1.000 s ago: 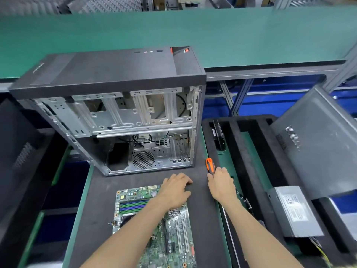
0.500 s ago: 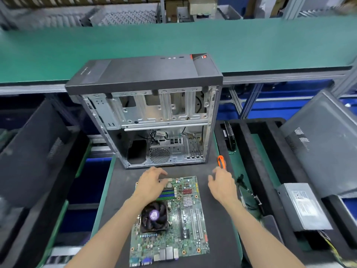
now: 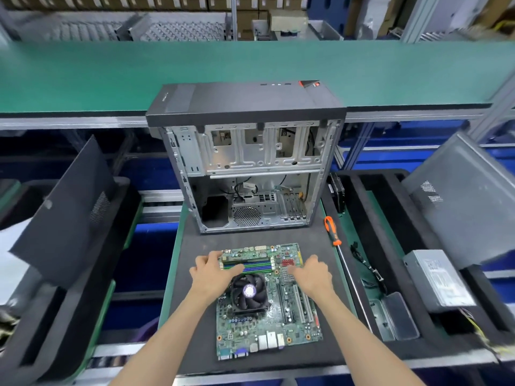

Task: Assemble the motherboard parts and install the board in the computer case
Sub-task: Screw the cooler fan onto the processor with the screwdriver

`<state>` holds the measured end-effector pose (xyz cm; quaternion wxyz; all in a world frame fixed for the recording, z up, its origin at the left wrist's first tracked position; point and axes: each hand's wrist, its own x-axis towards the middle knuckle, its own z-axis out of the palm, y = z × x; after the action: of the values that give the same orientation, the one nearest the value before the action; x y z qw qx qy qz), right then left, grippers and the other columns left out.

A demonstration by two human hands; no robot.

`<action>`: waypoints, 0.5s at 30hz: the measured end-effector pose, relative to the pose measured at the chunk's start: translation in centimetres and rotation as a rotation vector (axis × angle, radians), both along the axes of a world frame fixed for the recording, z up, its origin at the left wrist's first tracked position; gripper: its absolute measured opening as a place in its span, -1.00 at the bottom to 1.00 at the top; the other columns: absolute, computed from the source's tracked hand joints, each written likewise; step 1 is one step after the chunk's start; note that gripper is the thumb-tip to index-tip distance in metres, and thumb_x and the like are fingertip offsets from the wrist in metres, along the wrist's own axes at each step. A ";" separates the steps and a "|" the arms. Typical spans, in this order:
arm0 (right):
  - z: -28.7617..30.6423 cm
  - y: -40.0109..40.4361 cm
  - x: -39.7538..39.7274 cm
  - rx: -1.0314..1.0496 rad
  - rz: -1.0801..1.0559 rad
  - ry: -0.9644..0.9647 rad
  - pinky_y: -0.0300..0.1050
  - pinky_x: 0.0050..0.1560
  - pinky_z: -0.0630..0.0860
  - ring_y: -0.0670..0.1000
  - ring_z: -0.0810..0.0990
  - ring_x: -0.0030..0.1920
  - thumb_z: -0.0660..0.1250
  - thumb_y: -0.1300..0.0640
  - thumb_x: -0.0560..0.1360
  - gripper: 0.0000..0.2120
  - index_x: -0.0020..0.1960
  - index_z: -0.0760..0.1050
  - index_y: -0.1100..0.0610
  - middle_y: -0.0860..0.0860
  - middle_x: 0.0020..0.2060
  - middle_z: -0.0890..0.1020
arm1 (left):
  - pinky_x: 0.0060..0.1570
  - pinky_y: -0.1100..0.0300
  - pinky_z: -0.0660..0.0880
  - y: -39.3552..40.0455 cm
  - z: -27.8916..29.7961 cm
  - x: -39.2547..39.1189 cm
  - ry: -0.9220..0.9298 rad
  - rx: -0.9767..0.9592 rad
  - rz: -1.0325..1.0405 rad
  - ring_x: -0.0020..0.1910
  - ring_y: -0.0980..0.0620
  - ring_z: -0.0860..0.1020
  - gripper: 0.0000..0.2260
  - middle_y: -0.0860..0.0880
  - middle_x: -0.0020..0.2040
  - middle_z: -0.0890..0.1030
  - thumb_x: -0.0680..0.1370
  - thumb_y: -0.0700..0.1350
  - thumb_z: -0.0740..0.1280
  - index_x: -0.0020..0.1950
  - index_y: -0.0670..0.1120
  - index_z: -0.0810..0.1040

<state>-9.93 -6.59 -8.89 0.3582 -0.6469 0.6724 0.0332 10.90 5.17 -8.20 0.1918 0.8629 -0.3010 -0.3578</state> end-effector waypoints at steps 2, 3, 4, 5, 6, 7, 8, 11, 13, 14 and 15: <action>-0.1 0.3 0.1 0.026 -0.042 0.012 0.08 0.19 0.47 0.25 0.49 0.28 0.35 -0.24 0.51 -0.27 0.44 0.24 0.23 0.21 0.32 0.46 | 0.39 -0.12 0.24 0.3 -0.2 0.0 0.072 0.018 0.084 0.40 -0.29 0.24 -0.24 -0.15 0.41 0.23 0.42 0.32 0.40 0.49 0.04 0.20; -0.2 0.3 0.2 0.040 -0.059 0.013 0.09 0.21 0.48 0.25 0.50 0.28 0.36 -0.24 0.50 -0.23 0.45 0.21 0.24 0.22 0.33 0.47 | 0.39 -0.13 0.28 0.5 -0.4 0.0 0.113 0.017 0.125 0.39 -0.27 0.28 -0.19 -0.16 0.41 0.23 0.40 0.34 0.41 0.49 0.02 0.17; -0.3 0.4 0.2 0.053 -0.067 0.013 0.09 0.22 0.48 0.26 0.50 0.28 0.37 -0.25 0.49 -0.21 0.46 0.19 0.26 0.23 0.33 0.47 | 0.38 -0.15 0.31 0.7 -0.7 0.1 0.149 0.016 0.157 0.38 -0.26 0.31 -0.14 -0.18 0.42 0.23 0.37 0.36 0.43 0.50 0.01 0.15; -0.4 0.4 0.2 0.063 -0.066 0.015 0.10 0.22 0.48 0.26 0.49 0.29 0.37 -0.25 0.49 -0.19 0.46 0.18 0.27 0.24 0.33 0.47 | 0.37 -0.15 0.35 0.9 -0.8 0.2 0.179 0.015 0.179 0.37 -0.24 0.34 -0.10 -0.19 0.42 0.24 0.34 0.37 0.44 0.50 -0.01 0.14; -0.5 0.4 0.2 0.072 -0.062 0.016 0.09 0.22 0.47 0.27 0.49 0.29 0.38 -0.24 0.49 -0.19 0.46 0.18 0.28 0.25 0.33 0.46 | 0.34 -0.15 0.39 1.1 -1.0 0.4 0.210 0.011 0.194 0.35 -0.21 0.37 -0.06 -0.18 0.43 0.27 0.31 0.38 0.45 0.50 -0.02 0.13; -0.5 0.3 0.3 0.082 -0.061 0.017 0.10 0.23 0.47 0.27 0.49 0.29 0.39 -0.23 0.49 -0.19 0.45 0.18 0.28 0.26 0.34 0.45 | 0.30 -0.14 0.43 1.1 -1.1 0.5 0.252 0.001 0.212 0.32 -0.18 0.40 -0.02 -0.16 0.42 0.31 0.28 0.39 0.47 0.50 -0.03 0.12; -0.6 0.2 0.4 0.090 -0.062 0.018 0.10 0.24 0.48 0.27 0.48 0.29 0.40 -0.22 0.48 -0.19 0.45 0.18 0.28 0.27 0.34 0.45 | 0.26 -0.11 0.47 1.1 -1.2 0.5 0.305 -0.013 0.234 0.29 -0.14 0.42 0.02 -0.13 0.41 0.35 0.24 0.39 0.49 0.51 -0.04 0.12; -0.5 -0.1 0.5 0.099 -0.064 0.038 0.11 0.27 0.48 0.26 0.49 0.29 0.41 -0.20 0.48 -0.20 0.43 0.18 0.29 0.27 0.34 0.46 | 0.19 -0.04 0.48 0.8 -1.5 0.6 0.414 -0.020 0.276 0.27 -0.08 0.43 0.17 -0.07 0.43 0.38 0.11 0.37 0.58 0.53 -0.07 0.11; -0.6 -0.3 0.6 0.098 -0.058 0.053 0.10 0.27 0.48 0.25 0.49 0.29 0.40 -0.19 0.49 -0.23 0.43 0.18 0.29 0.26 0.33 0.47 | 0.26 -0.07 0.46 0.6 -1.8 0.7 0.418 -0.005 0.257 0.29 -0.07 0.46 0.23 -0.07 0.40 0.44 0.02 0.35 0.63 0.51 -0.13 0.18; -0.6 -0.3 0.7 0.098 -0.058 0.058 0.09 0.26 0.48 0.25 0.49 0.29 0.40 -0.19 0.50 -0.24 0.42 0.18 0.28 0.26 0.32 0.47 | 0.29 -0.08 0.45 0.6 -2.1 0.8 0.425 -0.005 0.246 0.28 -0.07 0.48 0.22 -0.07 0.37 0.49 -0.02 0.34 0.64 0.48 -0.14 0.25; -0.6 -0.3 0.7 0.099 -0.058 0.062 0.09 0.24 0.48 0.25 0.50 0.28 0.40 -0.18 0.50 -0.25 0.42 0.19 0.27 0.26 0.32 0.47 | 0.31 -0.08 0.44 0.7 -2.2 0.9 0.440 -0.013 0.234 0.27 -0.06 0.50 0.20 -0.06 0.32 0.53 -0.05 0.34 0.65 0.45 -0.14 0.33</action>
<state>-9.24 -6.90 -9.46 0.3696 -0.6075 0.6990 0.0759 11.82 5.84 -10.45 0.2984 0.7921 -0.1521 -0.5104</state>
